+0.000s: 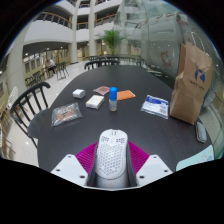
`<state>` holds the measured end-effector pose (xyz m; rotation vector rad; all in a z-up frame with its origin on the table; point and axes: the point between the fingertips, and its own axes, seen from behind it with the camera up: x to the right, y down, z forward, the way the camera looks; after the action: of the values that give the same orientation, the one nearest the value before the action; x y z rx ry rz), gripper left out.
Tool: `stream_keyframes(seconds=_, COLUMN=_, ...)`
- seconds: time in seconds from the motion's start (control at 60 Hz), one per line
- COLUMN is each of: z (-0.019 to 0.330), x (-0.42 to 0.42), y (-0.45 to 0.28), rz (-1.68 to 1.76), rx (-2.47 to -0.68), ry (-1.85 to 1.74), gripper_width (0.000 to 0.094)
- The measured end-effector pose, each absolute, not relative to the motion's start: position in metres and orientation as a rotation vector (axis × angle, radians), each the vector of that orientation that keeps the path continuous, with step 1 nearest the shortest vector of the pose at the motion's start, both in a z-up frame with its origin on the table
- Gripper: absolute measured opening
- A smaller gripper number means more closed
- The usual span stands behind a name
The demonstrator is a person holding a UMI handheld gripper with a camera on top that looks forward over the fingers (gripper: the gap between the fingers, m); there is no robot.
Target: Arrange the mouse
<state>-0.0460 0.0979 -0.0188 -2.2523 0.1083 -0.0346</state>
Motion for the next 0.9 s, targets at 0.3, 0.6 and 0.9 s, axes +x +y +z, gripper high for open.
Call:
stream_keyframes(seconds=0.3, z=0.098, x=-0.042, y=0.015, rz=0.142, rx=-2.083, ry=-0.07, gripper_width=0.0424)
stream_keyframes(seconds=0.6, z=0.099, x=0.131, y=-0.108, rz=-0.048, rx=-2.117, ry=0.049, gripper_width=0.0425)
stream_keyframes(seconds=0.9, z=-0.005, x=0.186, y=-0.125, rz=0.011, rx=-2.303, ry=0.159, gripper_width=0.048)
